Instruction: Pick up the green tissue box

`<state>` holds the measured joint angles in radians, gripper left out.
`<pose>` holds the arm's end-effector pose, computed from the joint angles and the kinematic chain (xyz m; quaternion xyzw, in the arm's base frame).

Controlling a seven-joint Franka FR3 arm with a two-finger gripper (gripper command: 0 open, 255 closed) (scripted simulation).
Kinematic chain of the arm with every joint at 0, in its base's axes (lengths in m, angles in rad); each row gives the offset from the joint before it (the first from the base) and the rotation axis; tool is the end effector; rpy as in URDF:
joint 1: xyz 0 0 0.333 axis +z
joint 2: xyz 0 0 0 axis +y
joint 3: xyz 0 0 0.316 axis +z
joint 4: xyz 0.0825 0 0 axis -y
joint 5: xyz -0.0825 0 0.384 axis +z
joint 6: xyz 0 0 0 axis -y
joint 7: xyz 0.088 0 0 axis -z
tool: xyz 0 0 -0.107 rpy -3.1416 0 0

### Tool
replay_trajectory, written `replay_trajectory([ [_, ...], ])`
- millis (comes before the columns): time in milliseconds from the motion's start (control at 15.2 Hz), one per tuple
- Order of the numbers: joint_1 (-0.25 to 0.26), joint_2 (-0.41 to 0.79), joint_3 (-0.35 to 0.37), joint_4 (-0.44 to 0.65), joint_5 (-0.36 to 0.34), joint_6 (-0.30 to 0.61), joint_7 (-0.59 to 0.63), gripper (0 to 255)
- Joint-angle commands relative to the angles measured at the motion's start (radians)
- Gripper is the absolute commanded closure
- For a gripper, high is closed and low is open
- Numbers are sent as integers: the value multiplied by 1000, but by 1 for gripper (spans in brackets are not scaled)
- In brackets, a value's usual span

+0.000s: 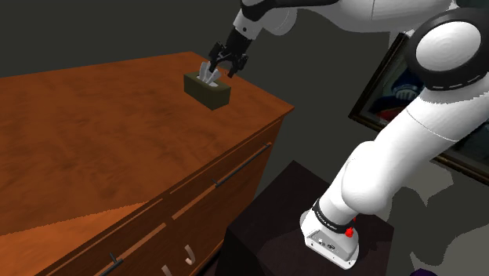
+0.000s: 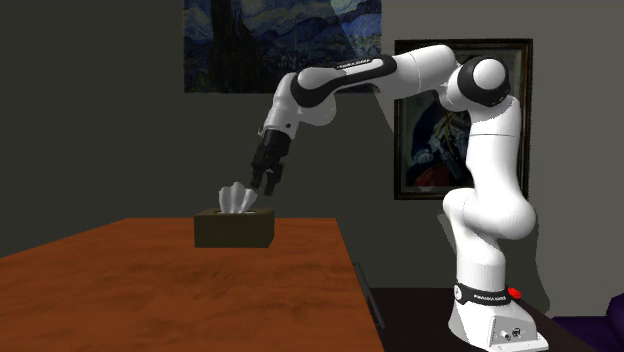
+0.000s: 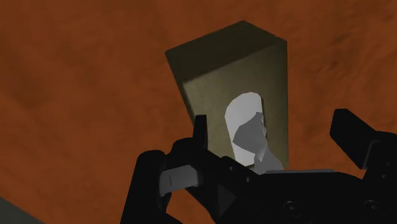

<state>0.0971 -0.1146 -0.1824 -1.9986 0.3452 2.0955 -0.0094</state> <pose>0.5454 -0.0337 0.5324 -0.9747 0.1076 -0.1100 0.1620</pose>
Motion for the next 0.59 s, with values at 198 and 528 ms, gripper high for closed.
replay_trajectory([
  [198, 1, 137, -16, 156, 146, 44, -66, 0],
  [528, -9, 213, -17, 229, 230, 73, -111, 0],
])
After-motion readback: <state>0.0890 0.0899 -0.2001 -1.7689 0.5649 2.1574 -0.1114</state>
